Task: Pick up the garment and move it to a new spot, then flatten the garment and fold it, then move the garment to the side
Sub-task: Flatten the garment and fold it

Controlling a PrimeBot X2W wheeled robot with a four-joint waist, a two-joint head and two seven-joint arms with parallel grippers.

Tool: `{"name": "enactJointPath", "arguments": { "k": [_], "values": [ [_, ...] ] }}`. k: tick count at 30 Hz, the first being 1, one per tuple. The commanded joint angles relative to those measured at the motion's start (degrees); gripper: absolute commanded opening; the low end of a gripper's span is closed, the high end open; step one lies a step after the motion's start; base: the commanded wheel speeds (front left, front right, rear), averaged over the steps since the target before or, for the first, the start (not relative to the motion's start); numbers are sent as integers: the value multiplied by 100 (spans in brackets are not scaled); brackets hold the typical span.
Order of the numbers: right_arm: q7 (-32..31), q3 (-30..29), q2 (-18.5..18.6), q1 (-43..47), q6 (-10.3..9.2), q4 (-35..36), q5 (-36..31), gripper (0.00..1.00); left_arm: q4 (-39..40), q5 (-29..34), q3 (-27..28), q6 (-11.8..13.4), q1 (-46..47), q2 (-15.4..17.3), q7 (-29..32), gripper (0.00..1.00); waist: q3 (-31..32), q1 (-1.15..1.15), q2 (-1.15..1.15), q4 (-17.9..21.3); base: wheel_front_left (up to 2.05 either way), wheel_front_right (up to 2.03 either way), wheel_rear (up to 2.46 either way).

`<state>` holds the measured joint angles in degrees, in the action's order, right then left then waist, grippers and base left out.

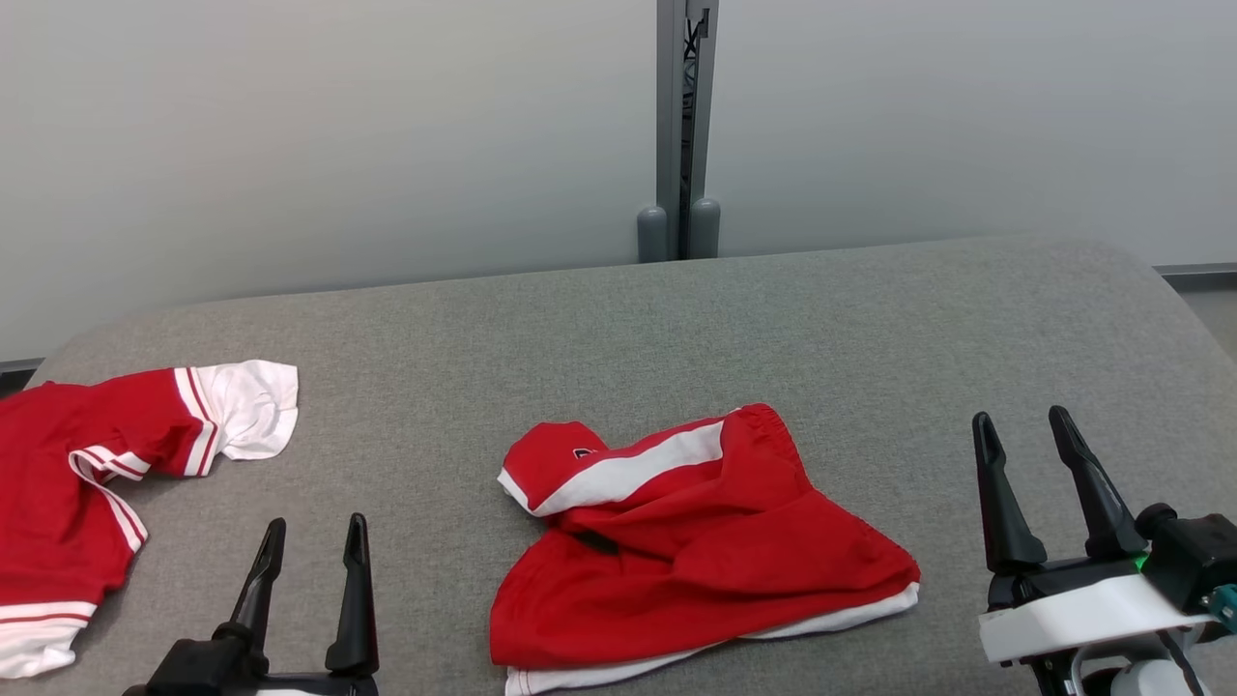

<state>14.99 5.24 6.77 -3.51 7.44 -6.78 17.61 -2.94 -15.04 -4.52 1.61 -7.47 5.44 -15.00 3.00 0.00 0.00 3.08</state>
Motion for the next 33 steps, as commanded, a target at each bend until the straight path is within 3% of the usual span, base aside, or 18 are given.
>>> {"name": "enactJointPath", "arguments": {
  "k": [1,10,17,23,33],
  "values": [
    [28,-12,26,-40,9,-20,6,100,-41,33,9,-20,77,18,-26,100,4,0,0,4,0,0,0],
    [20,-78,253,37,9,-305,78,100,-23,-234,-214,-166,112,7,543,100,0,0,0,-15,0,0,0],
    [-1050,54,474,-5,10,-1026,313,100,132,-358,-530,-262,-77,163,1827,100,-74,0,0,-41,0,0,0],
    [-1891,585,592,-187,10,-1604,667,100,106,-560,-832,-414,-283,269,2890,100,-209,0,0,-30,0,0,0],
    [-1998,1133,737,-770,10,-2319,988,100,-257,-751,-1433,-752,158,366,3745,100,-580,0,0,-167,0,0,0]
  ]
}}
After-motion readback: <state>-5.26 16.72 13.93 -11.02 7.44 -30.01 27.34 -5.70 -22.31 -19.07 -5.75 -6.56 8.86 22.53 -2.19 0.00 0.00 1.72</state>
